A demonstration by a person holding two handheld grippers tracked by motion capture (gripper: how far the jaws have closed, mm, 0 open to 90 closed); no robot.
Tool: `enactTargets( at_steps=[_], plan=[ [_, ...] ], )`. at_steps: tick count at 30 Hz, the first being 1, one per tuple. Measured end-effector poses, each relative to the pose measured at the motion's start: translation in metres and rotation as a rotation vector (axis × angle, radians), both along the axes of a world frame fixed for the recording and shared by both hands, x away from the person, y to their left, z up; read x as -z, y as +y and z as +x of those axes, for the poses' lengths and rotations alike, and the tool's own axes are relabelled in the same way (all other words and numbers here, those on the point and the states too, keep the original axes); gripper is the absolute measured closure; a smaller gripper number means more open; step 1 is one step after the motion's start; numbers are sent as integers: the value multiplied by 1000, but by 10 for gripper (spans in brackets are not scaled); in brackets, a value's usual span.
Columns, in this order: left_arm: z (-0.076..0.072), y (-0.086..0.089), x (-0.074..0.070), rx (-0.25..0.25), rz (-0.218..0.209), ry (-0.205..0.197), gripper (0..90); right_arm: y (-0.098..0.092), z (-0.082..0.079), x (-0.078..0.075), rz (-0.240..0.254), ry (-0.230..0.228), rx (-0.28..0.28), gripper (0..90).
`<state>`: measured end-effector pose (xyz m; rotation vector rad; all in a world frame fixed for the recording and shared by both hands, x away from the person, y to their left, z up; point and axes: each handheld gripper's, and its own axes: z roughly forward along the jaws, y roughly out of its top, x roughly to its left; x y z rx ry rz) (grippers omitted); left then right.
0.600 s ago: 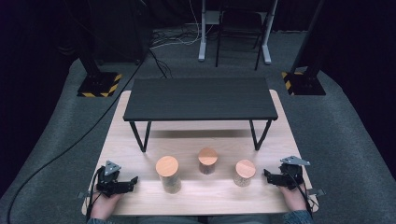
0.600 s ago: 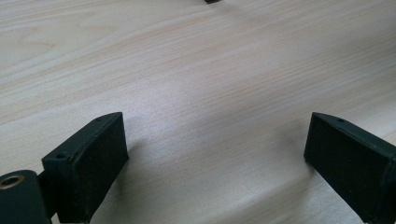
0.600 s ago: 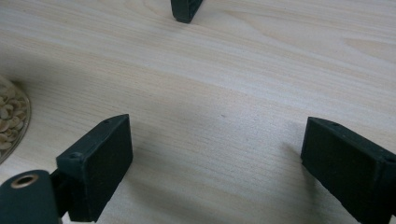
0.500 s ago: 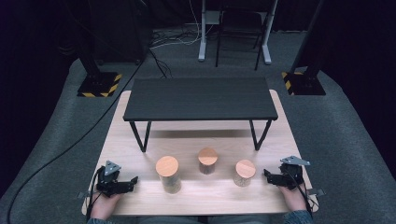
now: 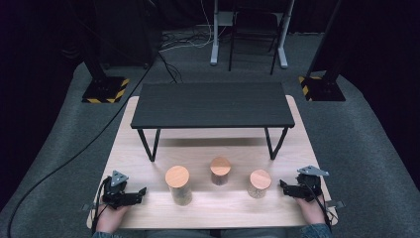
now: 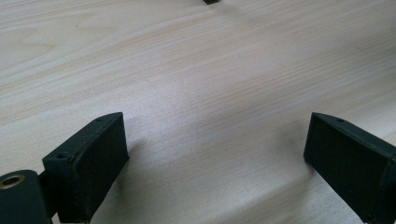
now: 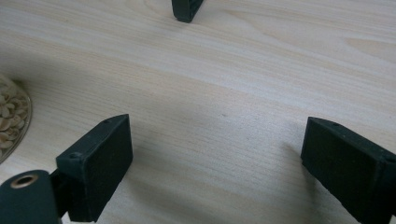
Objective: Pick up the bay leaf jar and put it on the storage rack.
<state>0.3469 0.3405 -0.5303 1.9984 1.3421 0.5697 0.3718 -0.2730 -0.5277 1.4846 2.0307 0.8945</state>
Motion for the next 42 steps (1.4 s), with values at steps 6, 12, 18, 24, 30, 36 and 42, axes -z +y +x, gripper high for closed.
enactTargets(
  at_steps=[6,12,18,24,30,36,42],
  plan=[
    [0,0,-1,1,2,6,72,0,0,0,0,0,-1,81],
    [0,0,-1,3,3,10,75,0,0,0,0,0,-1,81],
    [0,0,-2,3,-6,16,80,0,0,0,0,0,-2,81],
    [-1,1,-4,1,-20,8,81,0,0,0,0,0,-2,81],
    [-2,1,-6,5,-35,-3,81,0,0,0,0,0,-3,80],
    [-4,2,-9,9,-51,-14,83,0,0,0,0,0,-3,80],
    [-6,2,-13,14,-68,-27,86,0,0,0,0,0,-3,80]
  ],
)
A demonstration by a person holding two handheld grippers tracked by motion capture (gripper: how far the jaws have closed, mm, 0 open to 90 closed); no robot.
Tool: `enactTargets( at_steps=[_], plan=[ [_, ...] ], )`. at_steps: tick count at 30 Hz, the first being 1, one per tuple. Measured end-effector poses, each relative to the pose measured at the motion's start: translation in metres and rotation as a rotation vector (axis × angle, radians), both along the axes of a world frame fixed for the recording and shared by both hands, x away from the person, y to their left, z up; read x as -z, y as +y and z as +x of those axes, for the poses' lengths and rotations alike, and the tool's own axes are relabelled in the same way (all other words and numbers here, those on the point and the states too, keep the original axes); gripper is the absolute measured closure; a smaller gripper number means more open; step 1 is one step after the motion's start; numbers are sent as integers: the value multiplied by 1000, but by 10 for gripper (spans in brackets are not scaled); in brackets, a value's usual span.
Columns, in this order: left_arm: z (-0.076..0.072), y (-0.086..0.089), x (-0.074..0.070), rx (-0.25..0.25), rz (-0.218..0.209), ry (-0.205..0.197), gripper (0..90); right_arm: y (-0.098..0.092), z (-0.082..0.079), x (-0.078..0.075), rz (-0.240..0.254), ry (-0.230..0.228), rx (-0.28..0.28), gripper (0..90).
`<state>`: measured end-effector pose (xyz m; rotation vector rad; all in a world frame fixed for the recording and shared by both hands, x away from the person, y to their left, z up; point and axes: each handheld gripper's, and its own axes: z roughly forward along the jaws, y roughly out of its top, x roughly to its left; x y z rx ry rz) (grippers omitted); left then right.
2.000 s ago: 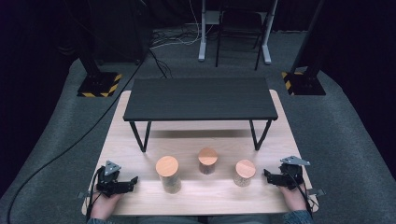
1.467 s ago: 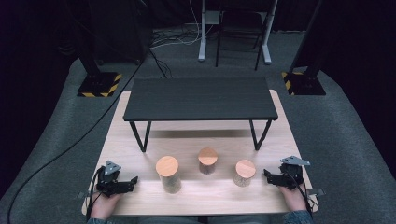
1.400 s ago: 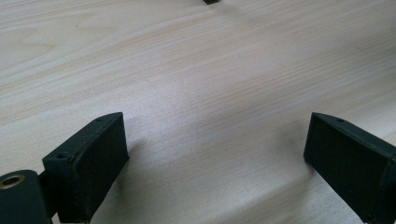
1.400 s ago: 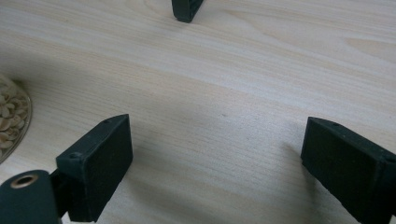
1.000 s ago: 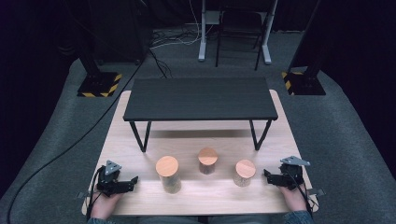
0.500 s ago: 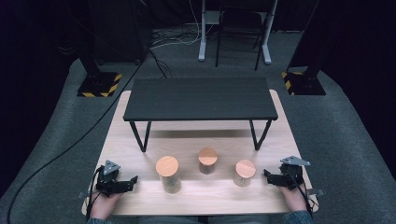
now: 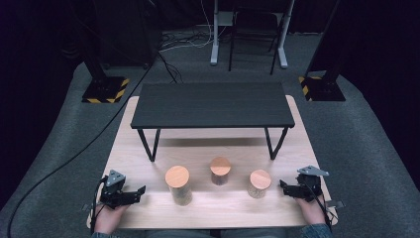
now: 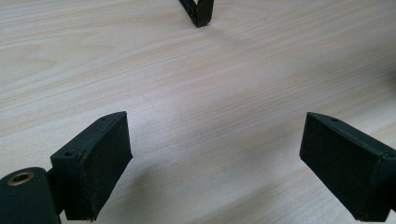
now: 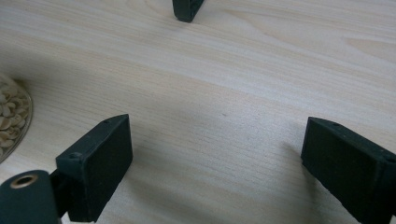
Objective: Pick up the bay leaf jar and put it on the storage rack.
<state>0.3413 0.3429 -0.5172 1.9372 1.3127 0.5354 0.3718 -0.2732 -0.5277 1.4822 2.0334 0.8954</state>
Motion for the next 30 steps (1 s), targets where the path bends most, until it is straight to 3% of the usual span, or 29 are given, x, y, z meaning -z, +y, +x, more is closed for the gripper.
enactTargets(
  at_steps=[14,24,30],
  plan=[
    [-7,-7,-17,36,-22,-45,86,0,0,0,0,0,0,80],
    [-13,-13,-32,74,-80,-78,86,0,0,0,0,0,0,79],
    [-16,-18,-40,97,-88,-94,85,0,0,0,0,0,0,79]
  ],
)
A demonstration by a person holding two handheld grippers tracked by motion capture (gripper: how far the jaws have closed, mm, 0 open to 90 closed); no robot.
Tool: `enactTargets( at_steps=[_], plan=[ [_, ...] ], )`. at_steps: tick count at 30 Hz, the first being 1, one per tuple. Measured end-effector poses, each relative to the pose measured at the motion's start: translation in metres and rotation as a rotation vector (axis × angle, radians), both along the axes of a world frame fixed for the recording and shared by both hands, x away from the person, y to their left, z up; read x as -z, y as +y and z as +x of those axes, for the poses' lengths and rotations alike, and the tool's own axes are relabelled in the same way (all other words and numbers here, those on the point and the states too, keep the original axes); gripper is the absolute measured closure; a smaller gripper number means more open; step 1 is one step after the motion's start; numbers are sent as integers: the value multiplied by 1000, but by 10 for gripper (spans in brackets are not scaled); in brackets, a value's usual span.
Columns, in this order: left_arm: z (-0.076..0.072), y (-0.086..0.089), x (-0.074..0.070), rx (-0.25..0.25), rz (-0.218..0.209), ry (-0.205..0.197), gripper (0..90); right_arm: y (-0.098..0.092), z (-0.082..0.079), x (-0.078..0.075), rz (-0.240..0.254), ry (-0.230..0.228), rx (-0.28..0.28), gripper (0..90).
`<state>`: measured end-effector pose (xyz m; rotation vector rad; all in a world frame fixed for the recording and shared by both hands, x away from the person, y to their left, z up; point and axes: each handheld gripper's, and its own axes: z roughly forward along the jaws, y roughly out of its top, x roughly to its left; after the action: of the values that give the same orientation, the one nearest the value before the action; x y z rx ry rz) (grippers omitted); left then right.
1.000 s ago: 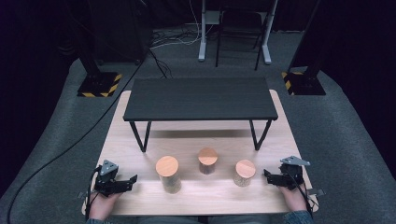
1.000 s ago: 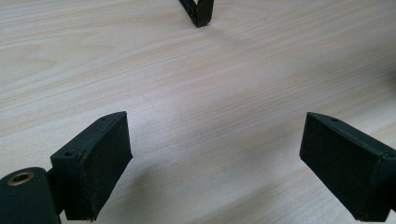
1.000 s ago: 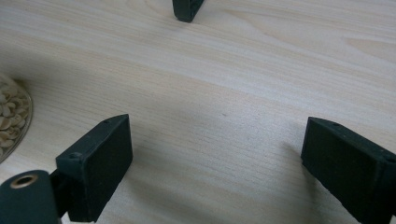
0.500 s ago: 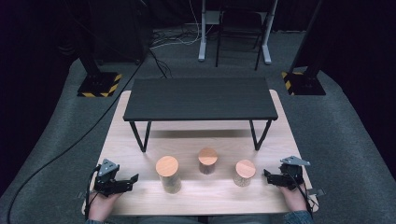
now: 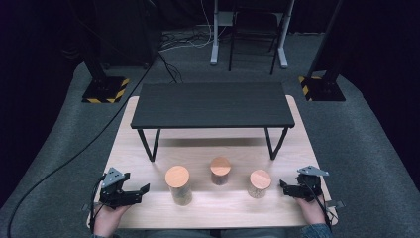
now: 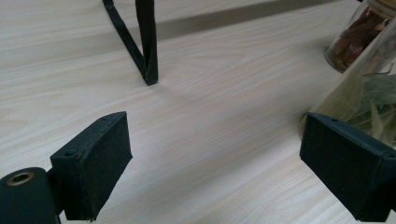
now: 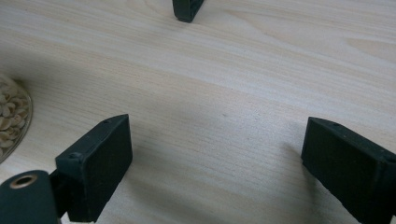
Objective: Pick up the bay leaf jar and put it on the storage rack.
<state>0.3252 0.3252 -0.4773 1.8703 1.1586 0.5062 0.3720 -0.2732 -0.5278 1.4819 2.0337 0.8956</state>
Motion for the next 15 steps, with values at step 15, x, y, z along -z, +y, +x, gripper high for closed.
enactTargets(
  at_steps=[15],
  plan=[
    [-9,-15,-20,70,-7,-45,85,0,0,0,0,0,1,79]
  ],
)
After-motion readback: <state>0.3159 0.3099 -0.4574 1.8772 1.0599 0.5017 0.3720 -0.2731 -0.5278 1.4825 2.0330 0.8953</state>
